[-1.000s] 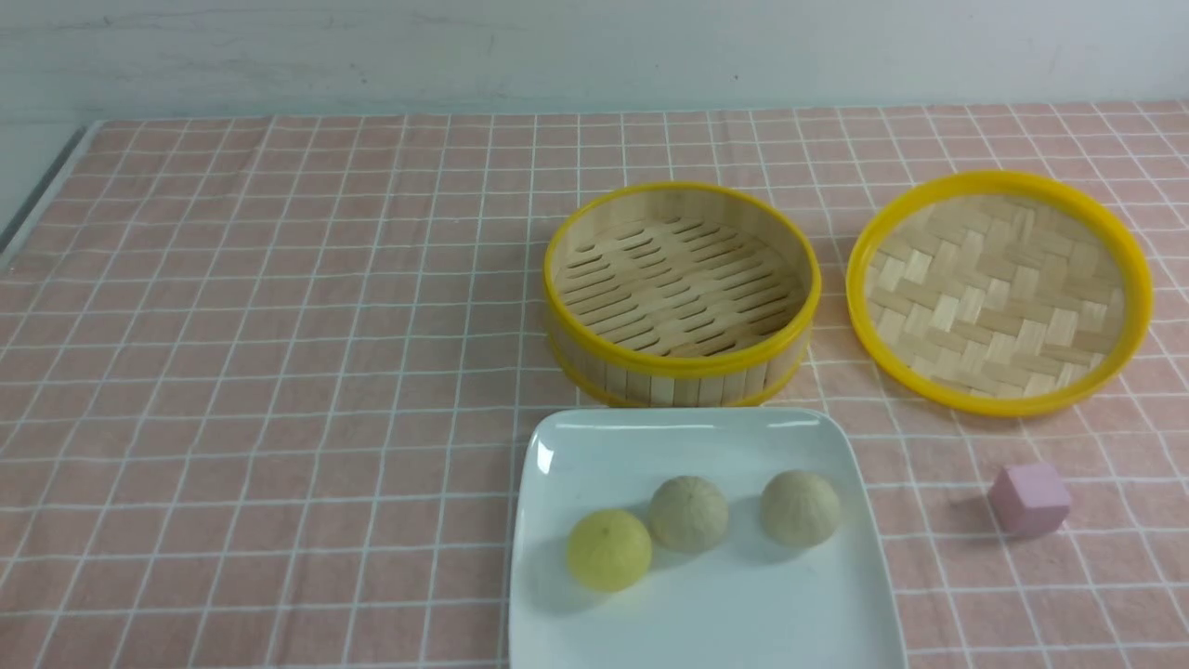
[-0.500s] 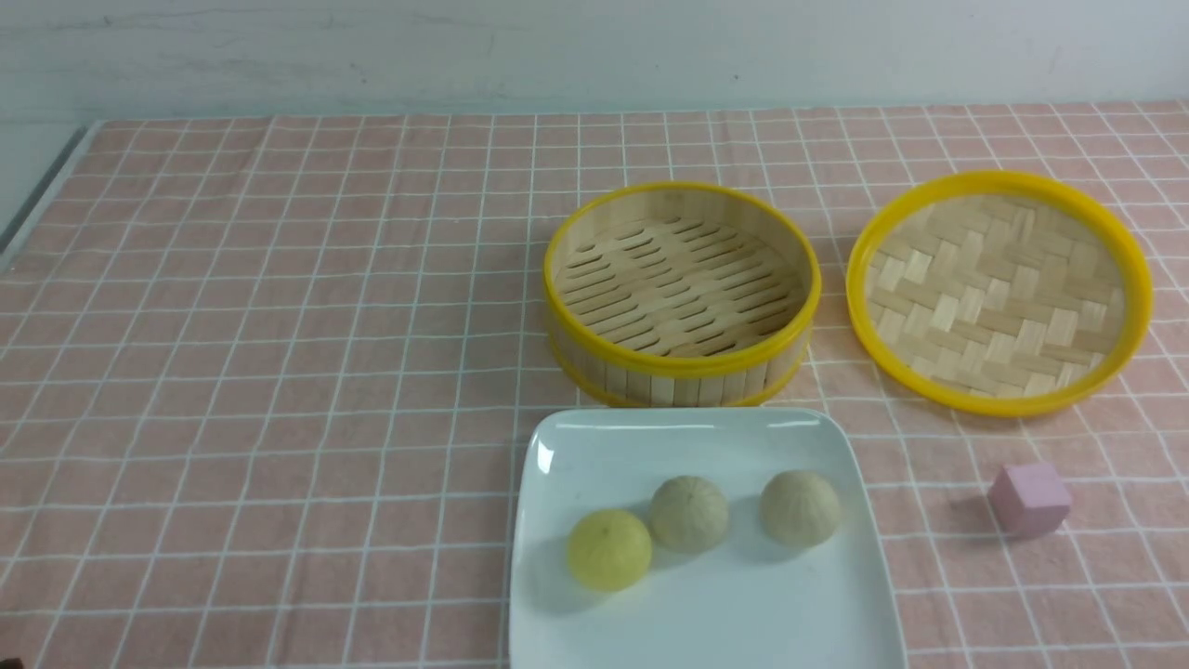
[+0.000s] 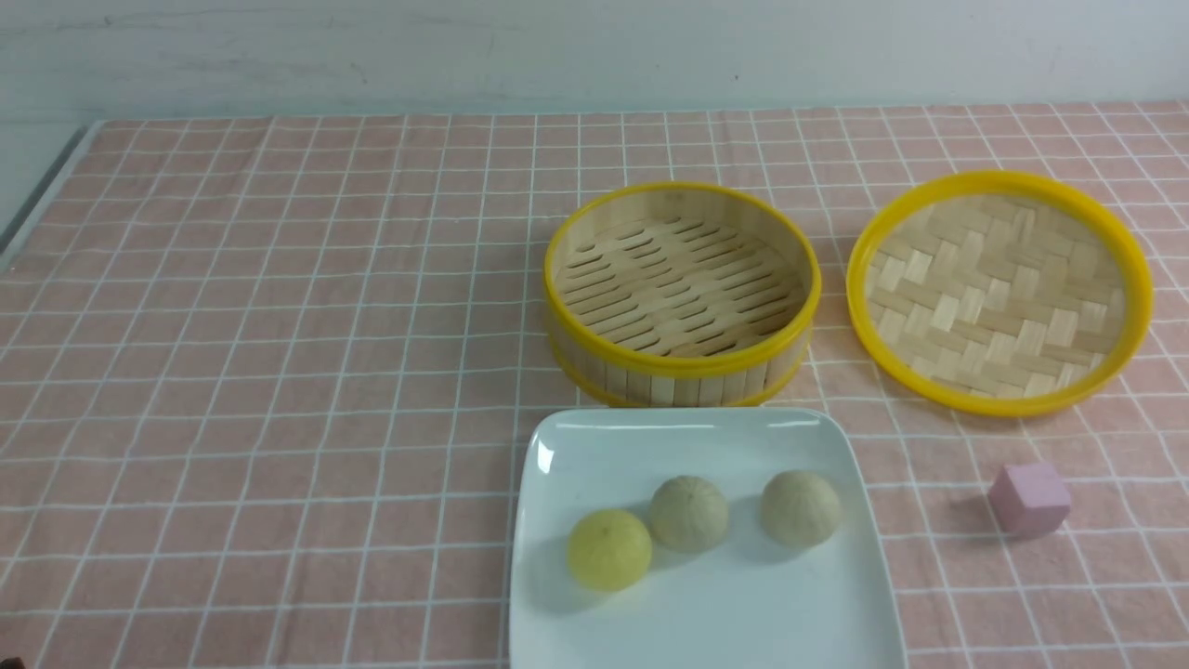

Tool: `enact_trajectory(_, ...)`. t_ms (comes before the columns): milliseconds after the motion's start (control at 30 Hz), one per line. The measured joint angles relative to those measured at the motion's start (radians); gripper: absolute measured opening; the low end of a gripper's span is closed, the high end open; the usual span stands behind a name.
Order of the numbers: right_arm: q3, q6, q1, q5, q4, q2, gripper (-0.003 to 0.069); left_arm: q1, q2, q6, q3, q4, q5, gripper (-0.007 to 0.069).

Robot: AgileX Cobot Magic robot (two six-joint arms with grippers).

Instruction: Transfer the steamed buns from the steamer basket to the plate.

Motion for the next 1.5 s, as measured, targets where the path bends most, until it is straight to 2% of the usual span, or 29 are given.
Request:
enact_trajectory(1367, 0.0, 0.0, 0.0, 0.0, 0.005, 0.0, 0.0442, 0.0, 0.0, -0.018, 0.0, 0.0, -0.001, 0.024)
enact_trajectory(1500, 0.025, 0.0, 0.0, -0.06, 0.023, 0.0, 0.0442, 0.0, 0.0, -0.018, 0.0, 0.0, -0.001, 0.024)
